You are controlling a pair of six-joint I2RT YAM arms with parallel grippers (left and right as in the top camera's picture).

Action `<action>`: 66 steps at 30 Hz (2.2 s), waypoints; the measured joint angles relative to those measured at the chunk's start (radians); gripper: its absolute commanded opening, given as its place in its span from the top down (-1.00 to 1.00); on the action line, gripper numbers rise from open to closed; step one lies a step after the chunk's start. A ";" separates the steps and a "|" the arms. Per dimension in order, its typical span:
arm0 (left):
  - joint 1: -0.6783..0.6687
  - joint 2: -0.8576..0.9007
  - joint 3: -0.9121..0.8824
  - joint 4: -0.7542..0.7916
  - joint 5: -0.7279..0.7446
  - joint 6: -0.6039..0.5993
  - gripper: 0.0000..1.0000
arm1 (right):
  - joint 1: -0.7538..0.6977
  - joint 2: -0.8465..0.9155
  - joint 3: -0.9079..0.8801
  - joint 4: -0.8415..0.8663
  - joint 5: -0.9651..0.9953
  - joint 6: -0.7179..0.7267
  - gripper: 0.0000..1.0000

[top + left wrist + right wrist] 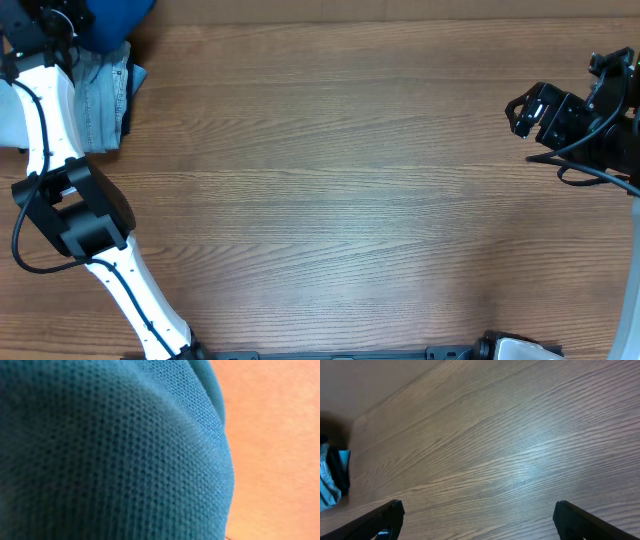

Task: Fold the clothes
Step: 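Lower the teal bundle onto the denim stack with the left gripper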

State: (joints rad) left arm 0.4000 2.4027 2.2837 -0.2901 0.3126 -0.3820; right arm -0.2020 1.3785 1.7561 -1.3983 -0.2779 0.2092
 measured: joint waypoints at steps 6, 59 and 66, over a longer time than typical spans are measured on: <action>0.000 0.000 0.000 0.069 0.042 -0.007 0.92 | 0.000 0.000 0.000 0.021 -0.004 0.000 -1.00; -0.001 0.050 0.058 0.332 -0.055 0.294 0.92 | 0.000 0.000 0.000 -0.011 -0.060 0.026 -1.00; -0.001 0.104 0.059 0.251 -0.055 0.323 0.92 | 0.000 0.000 0.000 -0.011 -0.071 0.027 -1.00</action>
State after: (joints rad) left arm 0.3992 2.5065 2.3425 -0.0387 0.2577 -0.0586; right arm -0.2020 1.3785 1.7561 -1.4097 -0.3485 0.2359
